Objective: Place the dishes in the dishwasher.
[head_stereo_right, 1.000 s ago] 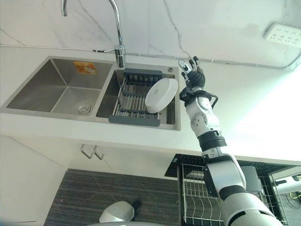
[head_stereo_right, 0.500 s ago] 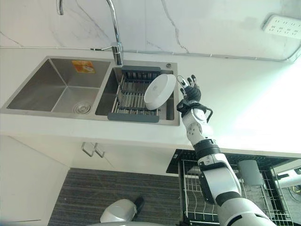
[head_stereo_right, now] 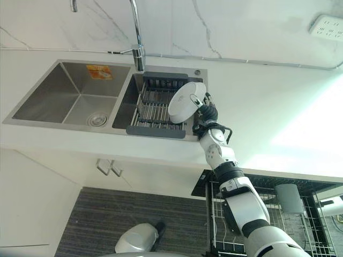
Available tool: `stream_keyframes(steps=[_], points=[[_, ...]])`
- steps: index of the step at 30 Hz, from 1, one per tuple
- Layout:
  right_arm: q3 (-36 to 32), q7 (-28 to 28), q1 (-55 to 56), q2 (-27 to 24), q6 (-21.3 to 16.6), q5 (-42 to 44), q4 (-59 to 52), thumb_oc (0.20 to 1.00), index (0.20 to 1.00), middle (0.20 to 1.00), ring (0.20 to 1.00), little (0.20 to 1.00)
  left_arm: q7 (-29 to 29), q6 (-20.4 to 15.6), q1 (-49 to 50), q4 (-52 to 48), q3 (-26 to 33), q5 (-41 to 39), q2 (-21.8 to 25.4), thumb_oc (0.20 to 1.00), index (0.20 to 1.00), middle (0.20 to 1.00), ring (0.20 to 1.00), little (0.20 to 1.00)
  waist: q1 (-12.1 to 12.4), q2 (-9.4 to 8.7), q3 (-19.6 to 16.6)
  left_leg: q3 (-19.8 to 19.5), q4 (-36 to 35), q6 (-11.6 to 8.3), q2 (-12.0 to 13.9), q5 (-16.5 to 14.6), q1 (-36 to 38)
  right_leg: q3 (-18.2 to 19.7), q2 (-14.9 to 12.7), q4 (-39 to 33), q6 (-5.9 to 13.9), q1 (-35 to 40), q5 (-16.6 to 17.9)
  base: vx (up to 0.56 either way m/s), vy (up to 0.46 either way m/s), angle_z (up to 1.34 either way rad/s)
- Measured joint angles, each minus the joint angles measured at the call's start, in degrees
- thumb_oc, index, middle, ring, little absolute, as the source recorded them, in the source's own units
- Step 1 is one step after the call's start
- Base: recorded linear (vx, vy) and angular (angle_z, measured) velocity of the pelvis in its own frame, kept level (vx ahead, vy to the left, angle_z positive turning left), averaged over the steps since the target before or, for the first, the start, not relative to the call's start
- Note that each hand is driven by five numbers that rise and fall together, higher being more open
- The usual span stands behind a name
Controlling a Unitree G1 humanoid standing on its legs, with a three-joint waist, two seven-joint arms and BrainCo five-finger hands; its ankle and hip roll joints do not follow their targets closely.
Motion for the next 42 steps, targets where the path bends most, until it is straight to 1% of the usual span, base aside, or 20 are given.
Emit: stream_keyframes(steps=[3,5,7,11,17,19,21,26,30,34,38,42], points=[[0.0,0.0,0.0,0.0,0.1,0.0,0.0,1.0,1.0,1.0,1.0,1.0,0.0,0.0,-0.1,-0.2,0.0,0.0,0.0,1.0,1.0,1.0,1.0,1.0,0.0,0.35,0.6,0.0,0.4,0.05,0.1,0.0,0.0,0.0,0.0,0.0,0.01,0.1,0.0,0.0,0.0,0.0],[0.0,0.1,0.0,0.0,0.1,0.0,0.0,1.0,1.0,1.0,1.0,1.0,0.0,0.0,-0.1,-0.2,0.0,0.0,0.0,1.0,1.0,1.0,1.0,1.0,0.3,0.26,1.4,0.0,0.4,-0.58,0.1,-0.4,-0.1,0.0,0.0,-0.1,0.16,0.3,-0.4,0.04,0.01,0.0],[0.0,0.1,0.0,0.1,0.1,0.0,0.0,1.0,1.0,1.0,1.0,1.0,0.0,0.0,-0.1,-0.1,0.0,0.0,0.0,1.0,1.0,1.0,1.0,1.0,0.4,0.3,1.8,0.0,0.6,-0.49,0.1,-0.5,-0.2,0.0,0.0,-0.2,-0.43,0.2,-1.2,0.02,0.005,0.0],[0.0,0.1,0.0,0.1,0.1,0.0,0.1,1.0,1.0,1.0,1.0,1.0,0.0,0.0,-0.1,-0.5,-0.1,0.0,0.0,1.0,1.0,1.0,1.0,1.0,0.6,0.53,2.0,-0.3,2.2,-0.38,0.1,-1.0,-1.2,0.0,0.1,-0.1,-0.07,0.0,-1.4,0.03,-0.003,0.0],[0.0,0.2,-0.2,-0.1,0.1,0.0,0.2,1.0,1.0,1.0,1.0,1.0,0.0,0.0,-0.1,-2.1,-0.6,0.0,-0.2,1.0,1.0,1.0,1.0,1.0,1.6,1.88,2.8,-0.4,3.2,-0.1,0.1,-1.2,-1.9,0.0,0.3,-0.6,0.28,-0.2,-1.2,0.01,-0.001,0.0],[0.0,1.0,-1.4,-0.1,0.1,0.0,2.4,1.0,1.0,1.0,1.0,1.0,0.0,0.0,-0.1,-2.1,-1.6,0.0,-0.2,1.0,1.0,1.0,1.0,1.0,1.7,2.33,3.1,-0.5,3.3,-0.16,0.1,-1.2,-2.0,0.0,0.3,-0.6,0.22,-0.2,-1.2,0.04,0.019,0.02],[-0.4,1.2,-2.0,-0.2,0.1,0.0,3.1,1.0,1.0,1.0,1.0,1.0,-0.1,0.2,-0.1,-2.2,-2.0,0.0,-0.3,1.0,1.0,1.0,1.0,1.0,2.0,2.5,3.2,-0.5,3.4,-0.19,0.0,-1.3,-2.1,0.0,0.2,-0.7,-0.04,-0.2,-1.4,0.05,0.023,0.01],[-2.1,1.3,-2.1,-0.9,0.1,0.0,3.7,1.0,1.0,1.0,1.0,1.0,-0.3,0.3,-0.1,-2.2,-2.0,0.0,-0.3,1.0,1.0,1.0,1.0,1.0,2.9,3.13,3.2,-0.6,3.5,-0.51,-0.3,-1.6,-2.4,0.0,0.0,-0.7,0.03,-0.2,-1.4,0.05,0.02,0.01],[-2.1,1.9,-2.4,-1.7,0.3,0.0,4.0,1.0,1.0,1.0,1.0,1.0,-1.0,0.5,-0.1,-2.1,-1.9,0.0,-0.4,1.0,1.0,1.0,1.0,1.0,3.1,3.44,3.2,-0.8,4.4,-0.23,-0.4,-1.8,-2.9,-0.2,0.0,-0.7,0.21,-0.2,-1.5,0.05,0.029,0.04],[-2.1,2.1,-2.4,-2.4,0.4,0.0,4.0,1.0,1.0,1.0,1.0,1.0,-1.2,0.9,-0.1,-2.3,-1.9,0.0,-0.5,1.0,1.0,1.0,1.0,1.0,3.0,3.5,3.2,-0.7,4.6,-0.23,-1.0,-2.2,-2.8,-0.2,-0.5,-0.4,0.16,0.0,-1.5,0.1,0.045,0.01],[-2.5,2.3,-2.4,-3.2,0.6,0.0,4.5,1.0,1.0,1.0,1.0,1.0,-1.4,1.2,-0.1,-2.3,-2.0,0.3,-0.6,1.0,1.0,1.0,1.0,1.0,3.0,3.5,3.1,-0.6,4.9,0.87,-1.9,-2.6,-1.8,-0.1,-1.8,1.2,0.28,0.6,-1.6,0.09,0.023,0.03],[-2.4,2.5,-2.4,-4.0,0.8,0.0,4.5,1.0,1.0,1.0,1.0,1.0,-1.7,1.2,-0.2,-2.0,-2.0,0.3,-0.6,1.0,1.0,1.0,1.0,1.0,3.0,3.46,3.1,-0.7,4.9,0.84,-1.9,-2.6,-1.7,0.1,-1.9,1.5,0.51,0.6,-1.7,0.08,-0.016,0.01]])
